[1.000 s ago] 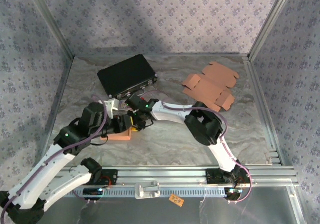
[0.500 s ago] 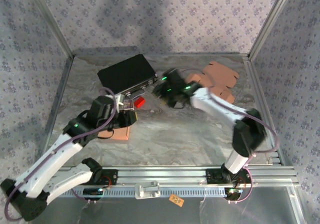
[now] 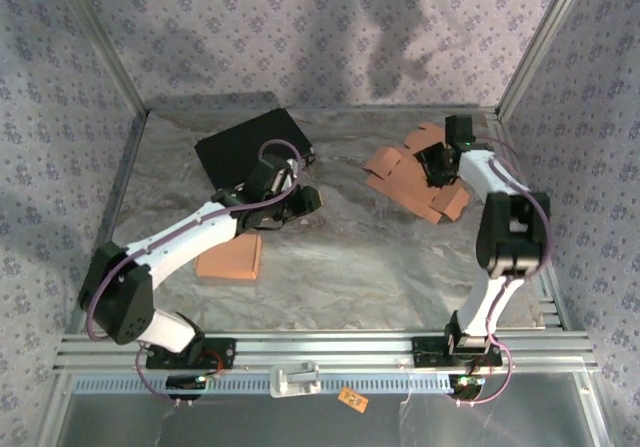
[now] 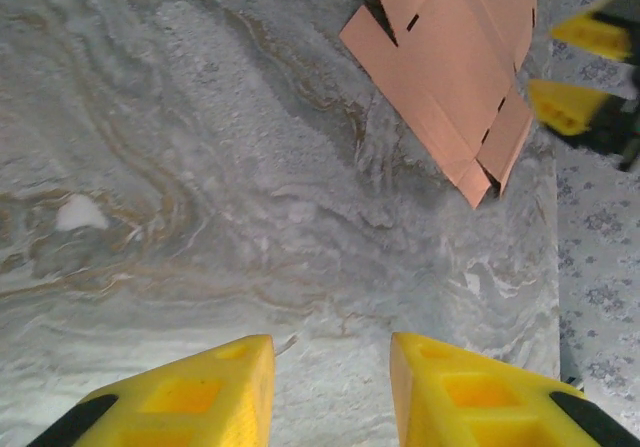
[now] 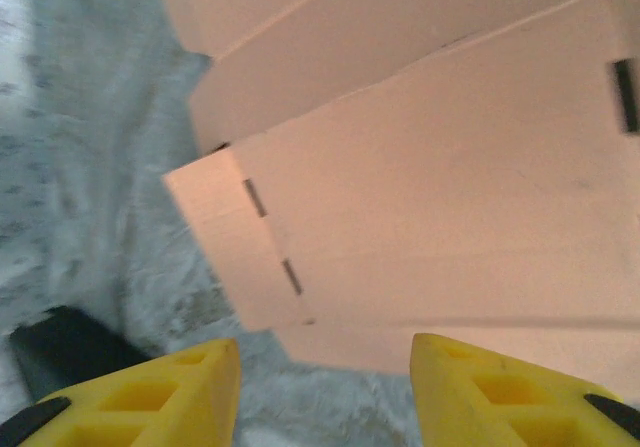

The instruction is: Fold the paper box

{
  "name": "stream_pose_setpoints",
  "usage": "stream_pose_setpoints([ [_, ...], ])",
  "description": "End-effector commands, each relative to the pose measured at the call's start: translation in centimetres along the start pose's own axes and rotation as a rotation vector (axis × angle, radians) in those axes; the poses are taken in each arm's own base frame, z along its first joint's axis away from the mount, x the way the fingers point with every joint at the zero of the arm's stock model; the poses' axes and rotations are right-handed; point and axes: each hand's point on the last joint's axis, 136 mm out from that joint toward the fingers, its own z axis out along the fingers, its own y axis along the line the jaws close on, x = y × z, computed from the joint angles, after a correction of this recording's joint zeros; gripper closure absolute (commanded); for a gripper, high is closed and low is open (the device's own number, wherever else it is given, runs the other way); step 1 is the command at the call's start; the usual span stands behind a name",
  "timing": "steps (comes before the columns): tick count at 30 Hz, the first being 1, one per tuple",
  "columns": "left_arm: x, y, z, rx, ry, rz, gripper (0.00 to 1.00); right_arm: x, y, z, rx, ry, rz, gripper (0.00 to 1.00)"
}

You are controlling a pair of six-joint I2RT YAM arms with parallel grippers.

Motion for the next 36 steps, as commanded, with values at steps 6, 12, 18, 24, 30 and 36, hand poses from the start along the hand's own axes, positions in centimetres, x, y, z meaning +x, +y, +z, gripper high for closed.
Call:
stream_pose_setpoints([
  [6,-1.6,-2.1,0.3,0.054,-0.053,-0.054,0.63,5.6,-1.9,5.1,0.172,0.222,-0.104,0.51],
  [12,-1.5,-1.3,0.0,0.031,-0.058,-0.057,0.62,12.0,-6.9,4.3,0.347,0.341,-0.210,0.52],
  [18,-0.9,0.4,0.5,-0.014,-0.043,-0.111,0.62,18.4,-9.0,1.5,0.335,0.428,-0.361,0.52],
  [24,1.3,3.8,2.8,-0.018,-0.039,-0.352,0.57,23.4,-6.8,-1.9,0.217,0.479,-0.455,0.52],
  [30,3.2,4.9,5.0,0.027,-0.095,-0.542,0.50,21.6,-4.7,-4.3,0.155,0.397,-0.484,0.51],
  [36,4.1,4.3,7.5,0.095,-0.131,-0.669,0.49,19.4,-4.8,-3.9,0.101,0.391,-0.429,0.52],
])
